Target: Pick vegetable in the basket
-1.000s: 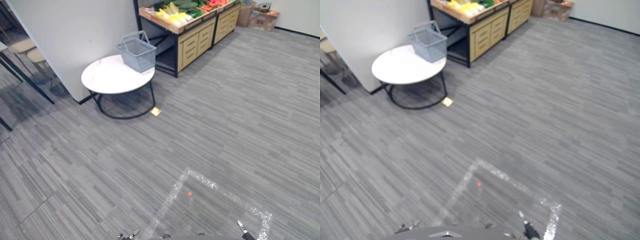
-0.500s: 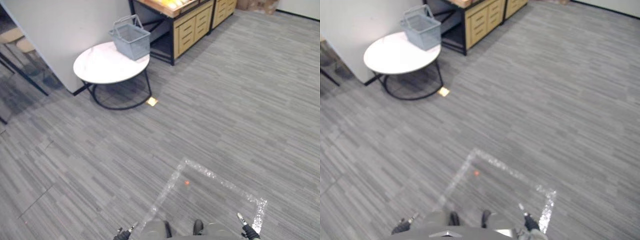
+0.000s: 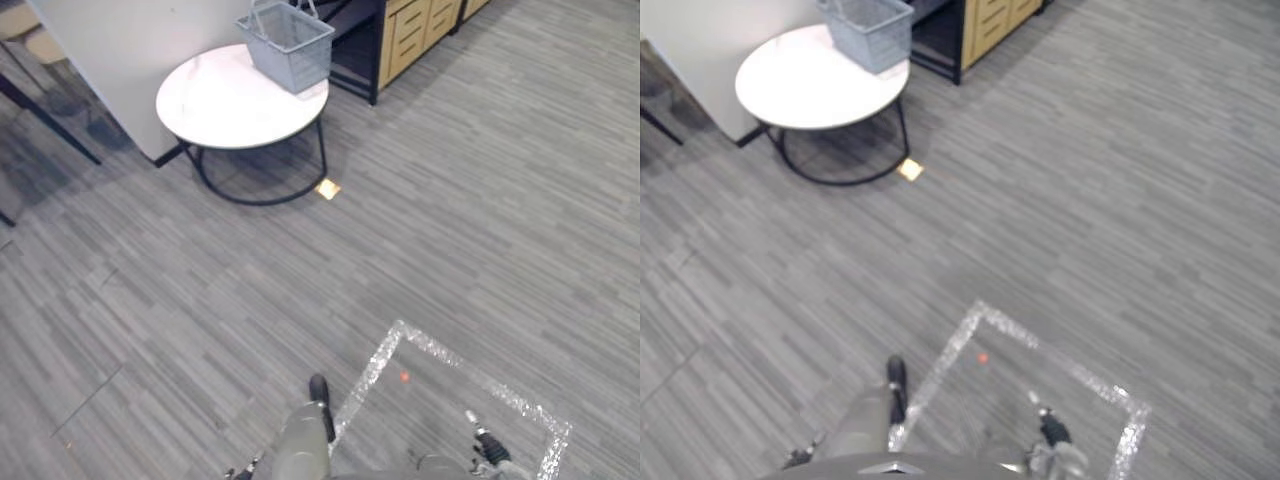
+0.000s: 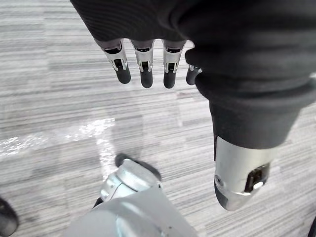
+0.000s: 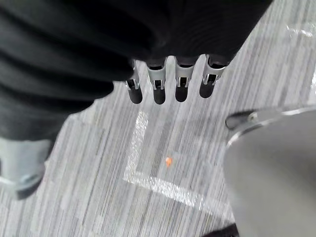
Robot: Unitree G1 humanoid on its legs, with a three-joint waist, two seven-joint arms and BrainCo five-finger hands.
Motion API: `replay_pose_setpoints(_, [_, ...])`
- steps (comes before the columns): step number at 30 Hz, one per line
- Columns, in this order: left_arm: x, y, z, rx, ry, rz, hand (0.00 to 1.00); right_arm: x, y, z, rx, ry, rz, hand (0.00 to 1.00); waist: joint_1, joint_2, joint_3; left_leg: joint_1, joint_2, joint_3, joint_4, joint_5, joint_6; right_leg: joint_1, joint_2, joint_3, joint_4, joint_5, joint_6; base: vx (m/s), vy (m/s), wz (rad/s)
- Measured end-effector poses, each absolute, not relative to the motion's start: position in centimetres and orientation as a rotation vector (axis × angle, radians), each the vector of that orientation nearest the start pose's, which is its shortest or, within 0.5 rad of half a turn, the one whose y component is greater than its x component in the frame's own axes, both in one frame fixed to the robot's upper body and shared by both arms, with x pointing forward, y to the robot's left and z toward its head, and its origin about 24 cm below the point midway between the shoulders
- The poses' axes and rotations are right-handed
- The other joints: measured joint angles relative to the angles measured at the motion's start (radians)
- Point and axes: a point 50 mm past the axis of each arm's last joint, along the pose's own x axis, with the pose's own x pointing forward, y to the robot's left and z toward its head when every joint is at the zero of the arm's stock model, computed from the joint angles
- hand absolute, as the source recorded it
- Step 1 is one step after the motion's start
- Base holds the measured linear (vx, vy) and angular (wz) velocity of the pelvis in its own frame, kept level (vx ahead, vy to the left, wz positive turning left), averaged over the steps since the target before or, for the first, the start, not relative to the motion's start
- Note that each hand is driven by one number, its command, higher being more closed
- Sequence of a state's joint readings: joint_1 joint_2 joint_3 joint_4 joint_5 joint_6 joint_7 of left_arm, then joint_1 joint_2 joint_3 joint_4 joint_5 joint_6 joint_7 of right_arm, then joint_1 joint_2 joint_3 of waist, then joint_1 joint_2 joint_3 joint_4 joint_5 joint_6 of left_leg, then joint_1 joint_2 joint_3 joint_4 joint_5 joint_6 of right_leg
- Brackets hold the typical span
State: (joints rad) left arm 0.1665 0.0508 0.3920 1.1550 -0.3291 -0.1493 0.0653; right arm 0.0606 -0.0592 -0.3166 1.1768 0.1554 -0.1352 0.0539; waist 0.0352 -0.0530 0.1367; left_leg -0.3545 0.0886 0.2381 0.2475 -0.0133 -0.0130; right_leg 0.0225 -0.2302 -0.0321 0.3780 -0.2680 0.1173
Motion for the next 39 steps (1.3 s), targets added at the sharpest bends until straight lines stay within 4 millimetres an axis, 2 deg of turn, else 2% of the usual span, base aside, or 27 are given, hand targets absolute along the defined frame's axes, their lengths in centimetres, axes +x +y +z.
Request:
replay_pose_setpoints(1, [3.9,22.5,-16.7,-0.332,1.078,0.688,0.0,8.0,-20.8,-16.5,0.265,1.049,-0.396,0.0,-0.006,-0.009,-0.002,0.052,-0.038,0.005,0.002,-0.04,0.014,-0.046,-0.028,0.023,0.168,0.085,-0.013,0.56,0.287,0.24])
replay_pose_setpoints(2, [4.1,22.6,-16.6,-0.312,1.081,0.669,0.0,7.8,-20.8,-16.5,0.27,1.055,-0.404,0.0,-0.006,-0.011,-0.003,0.081,-0.052,0.008,0.0,-0.06,0.02,-0.06,-0.039,0.03,0.232,0.134,-0.019,0.64,0.322,0.17])
replay_pose_setpoints(4, [4.2,22.6,-16.6,-0.273,1.089,0.621,0.0,7.4,-21.1,-16.6,0.267,1.062,-0.413,0.0,-0.01,-0.002,0.003,0.193,-0.081,0.012,-0.007,-0.122,0.049,-0.127,-0.075,0.031,0.477,0.319,-0.003,0.5,0.215,0.09])
replay_pose_setpoints(5, [4.2,22.7,-16.6,-0.265,1.092,0.612,0.0,7.4,-21.1,-16.6,0.256,1.064,-0.403,0.0,-0.011,-0.004,0.002,0.224,-0.088,0.01,-0.012,-0.138,0.053,-0.151,-0.08,0.021,0.554,0.311,-0.005,0.49,0.163,0.01])
replay_pose_setpoints(6, [4.4,22.8,-16.5,-0.248,1.094,0.592,0.0,7.3,-21.2,-16.6,0.248,1.066,-0.386,0.0,-0.013,-0.009,0.002,0.297,-0.101,0.004,-0.04,-0.165,0.059,-0.197,-0.083,-0.01,0.674,0.276,-0.044,0.48,0.108,-0.03])
replay_pose_setpoints(8, [4.9,22.8,-16.5,-0.217,1.092,0.55,0.0,7.1,-21.2,-16.6,0.249,1.069,-0.387,0.0,-0.02,-0.004,0.004,0.396,-0.105,0.002,-0.083,-0.19,0.055,-0.255,-0.062,-0.082,0.739,0.159,-0.063,0.48,0.058,0.01])
replay_pose_setpoints(10, [5.6,22.6,-16.4,-0.202,1.083,0.527,0.0,7.1,-21.3,-16.6,0.253,1.068,-0.392,0.0,-0.049,0.009,0.012,0.493,-0.096,-0.004,-0.13,-0.215,0.056,-0.333,-0.024,-0.202,0.624,0.062,-0.082,0.48,-0.019,0.13])
replay_pose_setpoints(12, [6.3,22.0,-16.5,-0.224,1.07,0.523,0.0,7.2,-21.5,-16.5,0.256,1.061,-0.399,0.0,-0.061,0.031,0.024,0.539,-0.076,-0.007,-0.159,-0.226,0.05,-0.378,0.017,-0.246,0.454,0.059,-0.086,0.5,-0.074,0.18])
replay_pose_setpoints(14, [8.2,20.8,-16.4,-0.275,1.029,0.513,0.0,7.1,-21.8,-16.3,0.257,1.04,-0.415,0.0,-0.065,0.064,0.035,0.588,-0.038,-0.015,-0.208,-0.241,0.024,-0.429,0.069,-0.252,0.051,0.127,-0.053,0.58,-0.133,0.35])
replay_pose_setpoints(15, [8.7,20.4,-16.3,-0.291,1.017,0.514,0.0,7.0,-21.8,-16.3,0.258,1.04,-0.419,0.0,-0.064,0.067,0.036,0.596,-0.029,-0.023,-0.214,-0.249,0.01,-0.436,0.076,-0.238,-0.047,0.166,-0.053,0.68,-0.239,0.46])
replay_pose_setpoints(16, [9.3,19.9,-16.3,-0.333,0.997,0.533,0.0,6.7,-21.7,-16.4,0.26,1.046,-0.421,0.0,-0.064,0.064,0.038,0.628,-0.011,-0.035,-0.227,-0.277,-0.02,-0.44,0.073,-0.186,-0.224,0.24,-0.026,0.59,-0.236,0.52])
replay_pose_setpoints(18, [8.9,19.6,-16.3,-0.374,0.989,0.573,0.0,6.1,-21.8,-16.4,0.256,1.058,-0.423,0.0,-0.067,0.065,0.037,0.687,0.017,-0.054,-0.225,-0.318,-0.014,-0.446,0.062,-0.18,-0.158,0.264,-0.029,0.58,-0.26,0.44])
replay_pose_setpoints(19, [8.5,19.9,-16.4,-0.388,0.993,0.602,0.0,5.8,-21.5,-16.5,0.256,1.066,-0.416,0.0,-0.061,0.055,0.03,0.694,0.043,-0.06,-0.141,-0.319,-0.014,-0.464,0.066,-0.178,-0.039,0.298,-0.049,0.71,-0.374,0.25])
replay_pose_setpoints(21, [7.5,19.2,-16.7,-0.412,1.017,0.62,0.0,5.7,-22.4,-16.3,0.241,1.052,-0.438,0.0,-0.06,0.103,0.004,0.625,0.133,-0.064,0.084,-0.283,-0.03,-0.438,0.108,-0.212,0.035,0.258,-0.109,0.7,-0.423,0.13])
replay_pose_setpoints(22, [7.1,18.6,-16.8,-0.44,1.027,0.633,0.0,6.0,-22.8,-16.1,0.237,1.039,-0.448,0.0,-0.059,0.127,-0.003,0.54,0.179,-0.095,0.28,-0.18,-0.03,-0.404,0.135,-0.234,0.046,0.203,-0.127,0.56,-0.347,0.05])
replay_pose_setpoints(23, [7.1,18.6,-16.8,-0.451,1.022,0.644,0.0,6.0,-23.0,-16.1,0.241,1.034,-0.457,0.0,-0.06,0.133,0.001,0.493,0.194,-0.127,0.379,-0.092,-0.03,-0.376,0.146,-0.243,0.041,0.182,-0.136,0.7,-0.387,0.11])
replay_pose_setpoints(24, [7.1,18.8,-16.8,-0.461,1.015,0.659,0.0,6.2,-23.1,-16.0,0.241,1.029,-0.463,0.0,-0.056,0.125,0.009,0.395,0.217,-0.174,0.588,0.031,-0.078,-0.302,0.169,-0.246,0.013,0.154,-0.15,0.8,-0.367,0.0])
replay_pose_setpoints(25, [7.3,19.0,-16.7,-0.464,1.003,0.666,0.0,6.2,-23.1,-16.0,0.241,1.028,-0.463,0.0,-0.043,0.124,0.013,0.33,0.236,-0.163,0.764,0.027,-0.088,-0.206,0.188,-0.245,-0.035,0.143,-0.16,0.78,-0.341,-0.11])
replay_pose_setpoints(27, [7.6,19.4,-16.5,-0.453,0.982,0.663,0.0,6.2,-22.9,-16.1,0.245,1.032,-0.459,0.0,-0.027,0.103,0.021,0.249,0.231,-0.099,0.876,-0.023,-0.088,-0.049,0.199,-0.241,-0.142,0.138,-0.165,0.64,-0.253,-0.12])
replay_pose_setpoints(30, [8.3,19.8,-16.2,-0.435,0.943,0.642,0.0,7.3,-22.4,-16.1,0.266,1.014,-0.452,0.0,-0.022,0.09,0.021,0.122,0.213,0.017,0.782,-0.105,-0.084,0.09,0.199,-0.242,-0.268,0.135,-0.151,0.45,-0.147,-0.05])
replay_pose_setpoints(32, [8.9,19.8,-16.0,-0.425,0.922,0.623,0.0,8.0,-22.2,-16.0,0.268,1.001,-0.438,0.0,-0.001,0.09,0.022,0.058,0.188,0.09,0.591,-0.135,-0.07,0.164,0.2,-0.239,-0.324,0.123,-0.129,0.42,-0.045,-0.06])
replay_pose_setpoints(33, [8.9,19.7,-15.9,-0.42,0.92,0.619,0.0,8.4,-22.1,-15.9,0.266,0.994,-0.432,0.0,0.0,0.089,0.022,0.057,0.149,0.106,0.404,-0.131,-0.063,0.2,0.2,-0.241,-0.351,0.112,-0.112,0.43,0.049,-0.02])
replay_pose_setpoints(34, [8.9,19.6,-16.0,-0.419,0.925,0.618,0.0,8.9,-22.0,-15.9,0.268,0.982,-0.426,0.0,0.0,0.09,0.022,0.066,0.105,0.104,0.173,-0.1,-0.047,0.229,0.2,-0.24,-0.377,0.102,-0.098,0.53,0.113,-0.03])
replay_pose_setpoints(36, [8.9,19.5,-16.0,-0.425,0.925,0.622,0.0,9.4,-21.8,-15.8,0.264,0.97,-0.414,0.0,0.004,0.09,0.021,0.063,0.076,0.105,-0.035,-0.043,-0.043,0.255,0.2,-0.237,-0.396,0.081,-0.075,0.47,0.157,-0.08])
replay_pose_setpoints(37, [8.9,19.6,-16.0,-0.431,0.918,0.628,0.0,9.5,-21.5,-15.8,0.247,0.975,-0.389,0.0,0.01,0.09,0.022,0.053,0.074,0.108,-0.11,-0.008,-0.027,0.276,0.197,-0.232,-0.393,0.054,-0.054,0.5,0.217,-0.11])
replay_pose_setpoints(38, [8.9,20.0,-15.9,-0.433,0.908,0.643,0.0,9.3,-20.8,-16.0,0.246,0.989,-0.367,0.0,0.022,0.068,0.016,0.061,0.06,0.137,-0.096,0.087,0.011,0.297,0.17,-0.225,-0.386,0.027,-0.032,0.52,0.222,-0.08])
replay_pose_setpoints(39, [8.9,20.1,-15.9,-0.436,0.906,0.65,0.0,9.2,-20.5,-16.0,0.246,0.993,-0.357,0.0,0.025,0.064,0.004,0.063,0.05,0.156,-0.091,0.111,0.035,0.299,0.155,-0.217,-0.377,0.021,-0.025,0.51,0.233,0.05])
